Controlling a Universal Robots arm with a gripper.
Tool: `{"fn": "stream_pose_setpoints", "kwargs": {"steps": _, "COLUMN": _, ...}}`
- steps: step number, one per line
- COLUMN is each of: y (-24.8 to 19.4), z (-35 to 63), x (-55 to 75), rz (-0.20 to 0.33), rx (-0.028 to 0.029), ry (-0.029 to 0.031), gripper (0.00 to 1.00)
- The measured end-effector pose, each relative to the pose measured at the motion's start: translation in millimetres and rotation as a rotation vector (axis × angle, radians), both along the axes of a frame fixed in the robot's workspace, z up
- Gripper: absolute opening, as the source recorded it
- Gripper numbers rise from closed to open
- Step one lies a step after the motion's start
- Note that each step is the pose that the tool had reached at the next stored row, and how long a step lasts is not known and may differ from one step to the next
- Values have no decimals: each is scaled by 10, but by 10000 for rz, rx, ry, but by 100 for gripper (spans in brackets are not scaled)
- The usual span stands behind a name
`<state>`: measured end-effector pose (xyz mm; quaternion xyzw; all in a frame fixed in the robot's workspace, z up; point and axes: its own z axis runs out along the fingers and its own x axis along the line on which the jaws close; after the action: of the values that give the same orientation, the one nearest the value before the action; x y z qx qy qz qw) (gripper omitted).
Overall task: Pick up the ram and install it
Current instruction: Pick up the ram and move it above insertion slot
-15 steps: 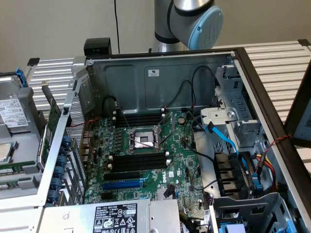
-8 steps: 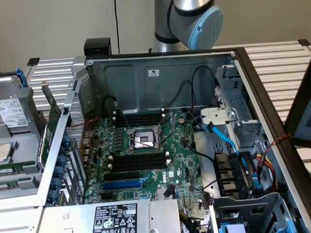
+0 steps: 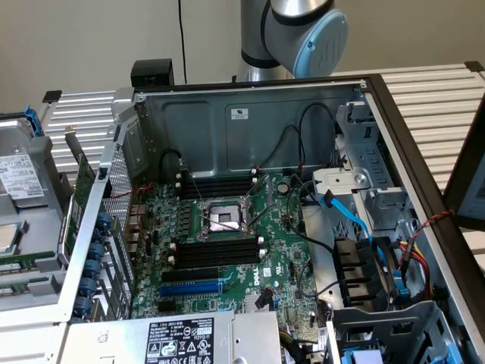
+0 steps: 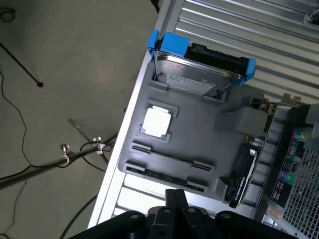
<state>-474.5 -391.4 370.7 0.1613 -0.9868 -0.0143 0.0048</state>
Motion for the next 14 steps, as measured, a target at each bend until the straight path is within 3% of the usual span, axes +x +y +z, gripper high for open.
{"fn": "stream_pose_setpoints", "kwargs": {"steps": 14, "y": -1, "z": -11, "x": -6, "rz": 2546, "rx": 82, "ry": 1, "gripper": 11}}
